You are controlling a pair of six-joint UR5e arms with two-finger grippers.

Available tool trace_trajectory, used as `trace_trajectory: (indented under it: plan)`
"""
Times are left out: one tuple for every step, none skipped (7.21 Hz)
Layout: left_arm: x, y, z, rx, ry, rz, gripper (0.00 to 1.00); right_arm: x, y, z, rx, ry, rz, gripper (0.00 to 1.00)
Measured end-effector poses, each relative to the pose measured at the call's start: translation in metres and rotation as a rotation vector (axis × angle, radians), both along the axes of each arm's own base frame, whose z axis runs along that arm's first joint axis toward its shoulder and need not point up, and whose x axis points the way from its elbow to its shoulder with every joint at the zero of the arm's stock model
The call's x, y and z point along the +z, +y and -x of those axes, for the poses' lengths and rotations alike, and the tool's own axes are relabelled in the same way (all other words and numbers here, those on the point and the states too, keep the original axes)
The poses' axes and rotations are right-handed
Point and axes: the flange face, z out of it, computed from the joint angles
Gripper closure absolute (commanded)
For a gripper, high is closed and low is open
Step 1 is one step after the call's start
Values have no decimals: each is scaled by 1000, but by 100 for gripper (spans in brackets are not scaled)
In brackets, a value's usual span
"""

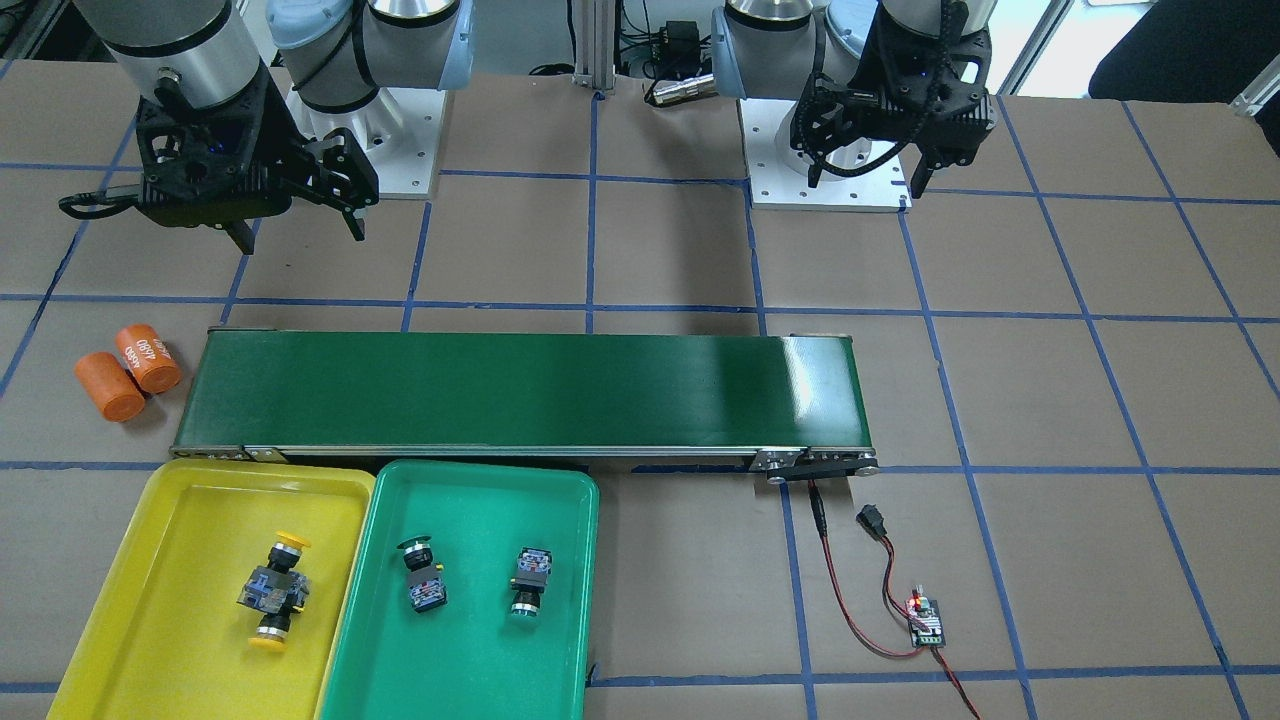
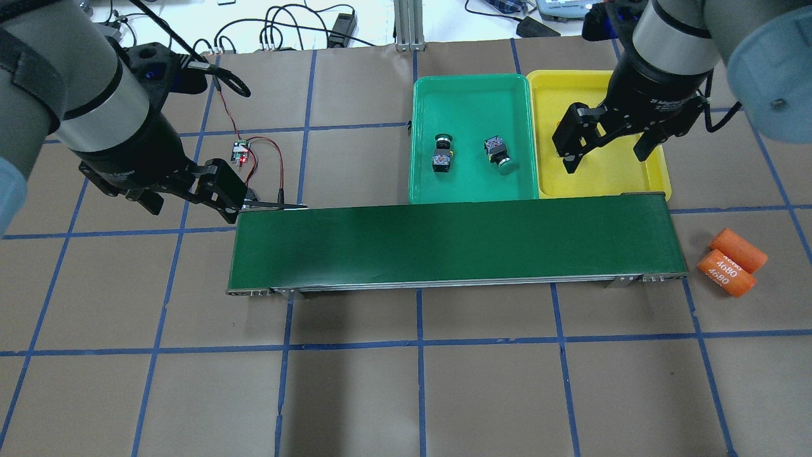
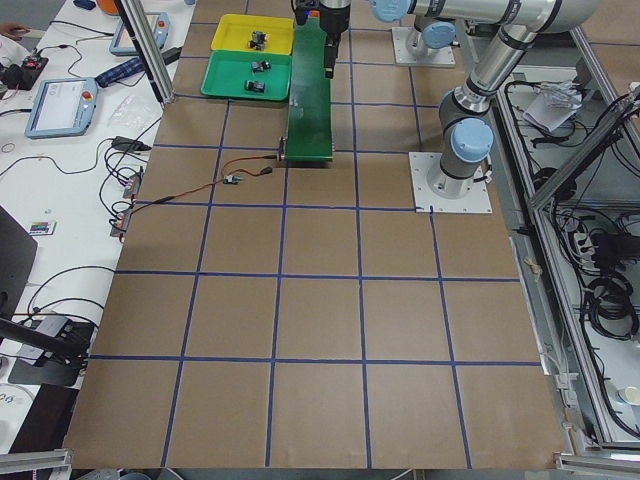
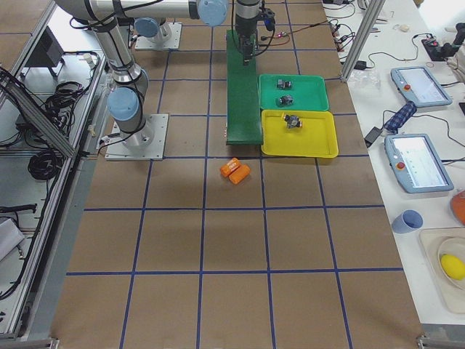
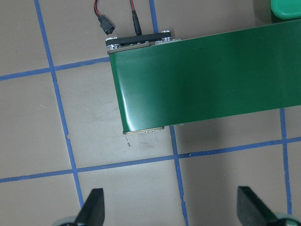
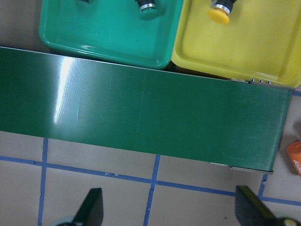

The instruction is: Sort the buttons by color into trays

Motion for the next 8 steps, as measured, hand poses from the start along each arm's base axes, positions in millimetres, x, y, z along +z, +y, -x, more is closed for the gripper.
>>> trace_trajectory:
  plan:
    - [0, 0, 0, 0, 1, -1, 0, 0, 1, 0, 0, 0, -1, 0]
    - [-2, 1, 0, 0, 0, -4, 0, 0, 2, -1, 1, 1, -2, 0]
    - [-3, 2, 0, 0, -2, -6, 0, 1, 3, 0, 2, 4, -5, 0]
    - [-4, 2, 0, 0, -4, -8, 0, 3, 6, 0, 3, 6, -3, 0]
    - [-5, 2, -1, 0, -5, -9, 0, 9, 10, -1, 5, 3, 9, 0]
    - [-5, 3, -1, -1, -5, -8, 0, 17, 16, -1, 10, 2, 21, 0]
    - [-3, 4, -1, -1, -5, -5, 0, 23, 23, -1, 14, 1, 27, 0]
    - [-3, 4, -1, -1, -5, -5, 0, 26, 27, -2, 17, 0, 29, 0]
